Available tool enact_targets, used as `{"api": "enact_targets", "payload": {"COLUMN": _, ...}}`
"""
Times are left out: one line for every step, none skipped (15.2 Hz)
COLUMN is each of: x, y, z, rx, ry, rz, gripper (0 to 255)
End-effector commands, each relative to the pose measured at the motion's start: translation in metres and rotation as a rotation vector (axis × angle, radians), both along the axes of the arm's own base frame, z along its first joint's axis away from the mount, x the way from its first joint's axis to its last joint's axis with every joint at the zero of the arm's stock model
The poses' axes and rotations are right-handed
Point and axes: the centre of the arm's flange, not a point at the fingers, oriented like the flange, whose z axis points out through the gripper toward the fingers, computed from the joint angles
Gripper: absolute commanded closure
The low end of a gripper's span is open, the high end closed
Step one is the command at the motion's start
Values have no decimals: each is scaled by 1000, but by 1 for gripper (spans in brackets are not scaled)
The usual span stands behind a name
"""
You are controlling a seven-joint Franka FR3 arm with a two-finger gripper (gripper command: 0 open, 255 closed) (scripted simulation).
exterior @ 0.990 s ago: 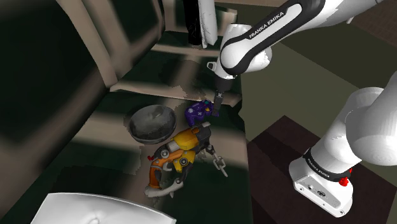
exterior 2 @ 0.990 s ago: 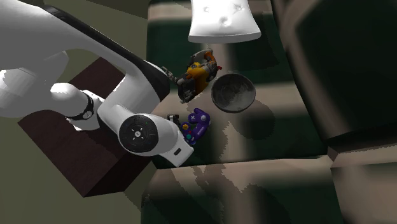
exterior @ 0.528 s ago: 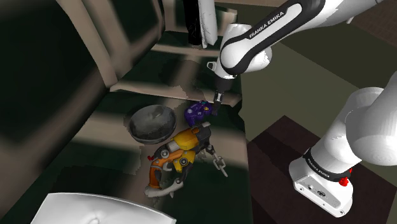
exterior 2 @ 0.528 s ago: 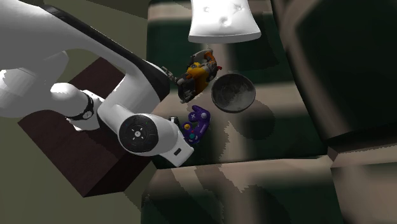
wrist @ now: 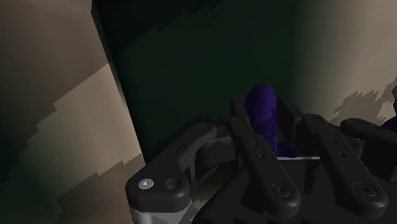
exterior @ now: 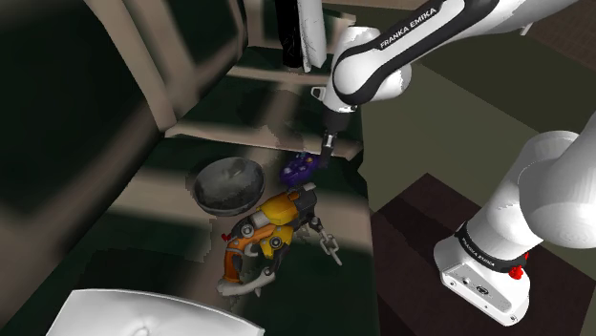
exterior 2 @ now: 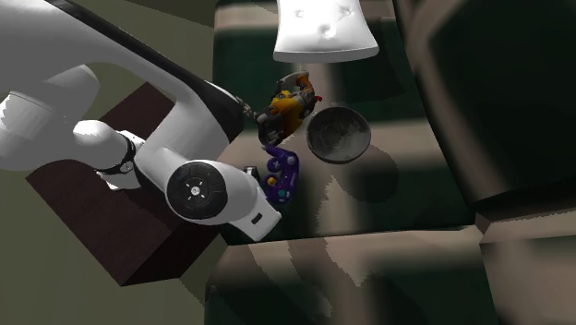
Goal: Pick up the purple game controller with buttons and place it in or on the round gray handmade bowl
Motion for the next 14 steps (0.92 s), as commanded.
{"api": "enact_targets", "payload": {"x": -1, "y": 0, "z": 9, "rx": 0, "ry": 0, "rz": 0, "gripper": 255}}
{"api": "enact_targets", "payload": {"x": -1, "y": 0, "z": 14, "rx": 0, "ry": 0, "rz": 0, "gripper": 255}}
{"api": "enact_targets", "payload": {"x": -1, "y": 0, "z": 19, "rx": 0, "ry": 0, "rz": 0, "gripper": 255}}
{"api": "enact_targets", "payload": {"x": -1, "y": 0, "z": 25, "rx": 0, "ry": 0, "rz": 0, "gripper": 255}}
{"api": "enact_targets", "payload": {"x": -1, "y": 0, "z": 30, "rx": 0, "ry": 0, "rz": 0, "gripper": 255}}
{"api": "enact_targets", "payload": {"x": -1, "y": 0, "z": 35, "rx": 0, "ry": 0, "rz": 0, "gripper": 255}}
{"api": "enact_targets", "payload": {"x": -1, "y": 0, "z": 41, "rx": 0, "ry": 0, "rz": 0, "gripper": 255}}
{"api": "enact_targets", "payload": {"x": -1, "y": 0, "z": 46, "rx": 0, "ry": 0, "rz": 0, "gripper": 255}}
{"api": "enact_targets", "payload": {"x": -1, "y": 0, "z": 51, "rx": 0, "ry": 0, "rz": 0, "gripper": 255}}
{"api": "enact_targets", "payload": {"x": -1, "y": 0, "z": 56, "rx": 0, "ry": 0, "rz": 0, "gripper": 255}}
{"api": "enact_targets", "payload": {"x": -1, "y": 0, "z": 62, "rx": 0, "ry": 0, "rz": 0, "gripper": 255}}
{"api": "enact_targets", "payload": {"x": -1, "y": 0, "z": 67, "rx": 0, "ry": 0, "rz": 0, "gripper": 255}}
{"api": "enact_targets", "payload": {"x": -1, "y": 0, "z": 72, "rx": 0, "ry": 0, "rz": 0, "gripper": 255}}
{"api": "enact_targets", "payload": {"x": -1, "y": 0, "z": 77, "rx": 0, "ry": 0, "rz": 0, "gripper": 255}}
